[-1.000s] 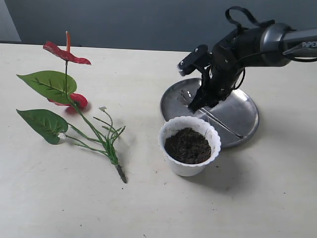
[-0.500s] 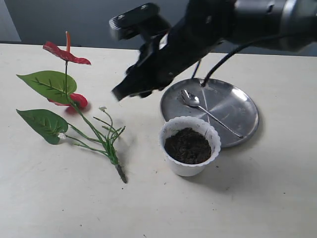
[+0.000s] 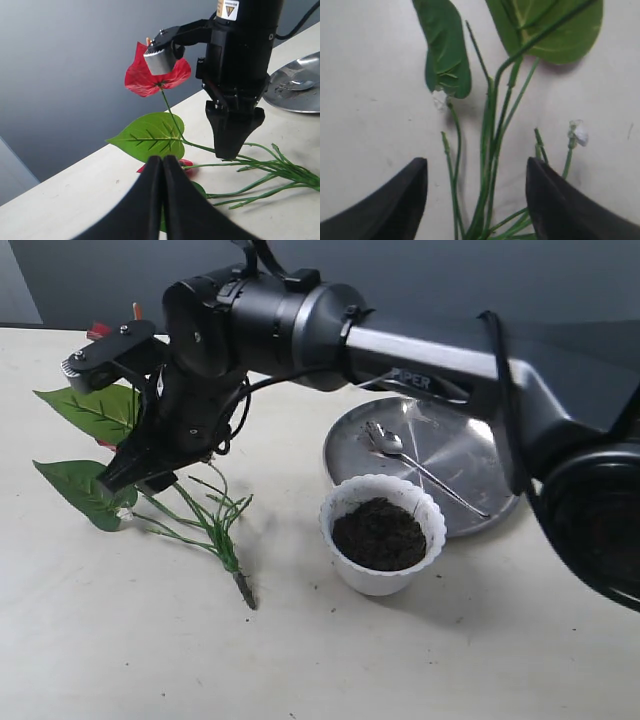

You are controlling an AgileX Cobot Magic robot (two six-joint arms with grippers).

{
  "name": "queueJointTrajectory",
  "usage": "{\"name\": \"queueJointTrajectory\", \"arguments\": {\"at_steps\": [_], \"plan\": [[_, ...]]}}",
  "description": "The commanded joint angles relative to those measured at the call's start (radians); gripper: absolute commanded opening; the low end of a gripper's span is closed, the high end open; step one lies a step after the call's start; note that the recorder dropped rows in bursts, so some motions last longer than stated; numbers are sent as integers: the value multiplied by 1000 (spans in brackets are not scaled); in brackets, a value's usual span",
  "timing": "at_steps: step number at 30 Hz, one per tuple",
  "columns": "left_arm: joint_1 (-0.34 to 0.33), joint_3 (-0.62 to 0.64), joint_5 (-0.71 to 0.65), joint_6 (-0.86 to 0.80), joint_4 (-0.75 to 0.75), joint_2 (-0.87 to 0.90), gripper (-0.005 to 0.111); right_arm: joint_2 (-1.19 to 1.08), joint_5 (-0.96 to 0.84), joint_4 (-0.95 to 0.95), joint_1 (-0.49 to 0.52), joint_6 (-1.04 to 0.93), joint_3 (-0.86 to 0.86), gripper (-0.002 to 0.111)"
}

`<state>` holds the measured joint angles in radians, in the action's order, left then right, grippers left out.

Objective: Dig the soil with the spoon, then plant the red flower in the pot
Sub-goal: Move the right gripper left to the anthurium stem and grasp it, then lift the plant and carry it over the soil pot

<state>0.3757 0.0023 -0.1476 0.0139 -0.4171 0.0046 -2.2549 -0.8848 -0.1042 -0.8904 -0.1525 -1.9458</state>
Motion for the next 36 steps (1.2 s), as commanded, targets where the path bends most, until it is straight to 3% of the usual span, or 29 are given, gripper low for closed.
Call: {"name": "queueJointTrajectory", "arguments": {"at_steps": [1, 9, 11, 15, 19, 27, 33, 36], "plan": [[7, -2, 11, 6, 8, -5, 1, -39, -47, 97, -1, 64, -55, 61], [7, -2, 11, 6, 8, -5, 1, -105, -47, 91, -3, 68, -55, 61], [7, -2, 11, 6, 8, -5, 1, -114, -35, 91, -7, 68, -55, 56], [7, -2, 11, 6, 8, -5, 1, -123, 9, 91, -7, 68, -55, 32], [7, -2, 11, 6, 8, -5, 1, -125, 44, 92, -7, 68, -55, -1], [7, -2, 11, 6, 8, -5, 1, -60, 160, 88, -5, 120, -55, 0], [7, -2, 11, 6, 8, -5, 1, 86, 265, 419, 8, 471, -44, 0], [7, -2, 11, 6, 8, -5, 1, 226, 329, 526, 73, 642, 112, 0]]}}
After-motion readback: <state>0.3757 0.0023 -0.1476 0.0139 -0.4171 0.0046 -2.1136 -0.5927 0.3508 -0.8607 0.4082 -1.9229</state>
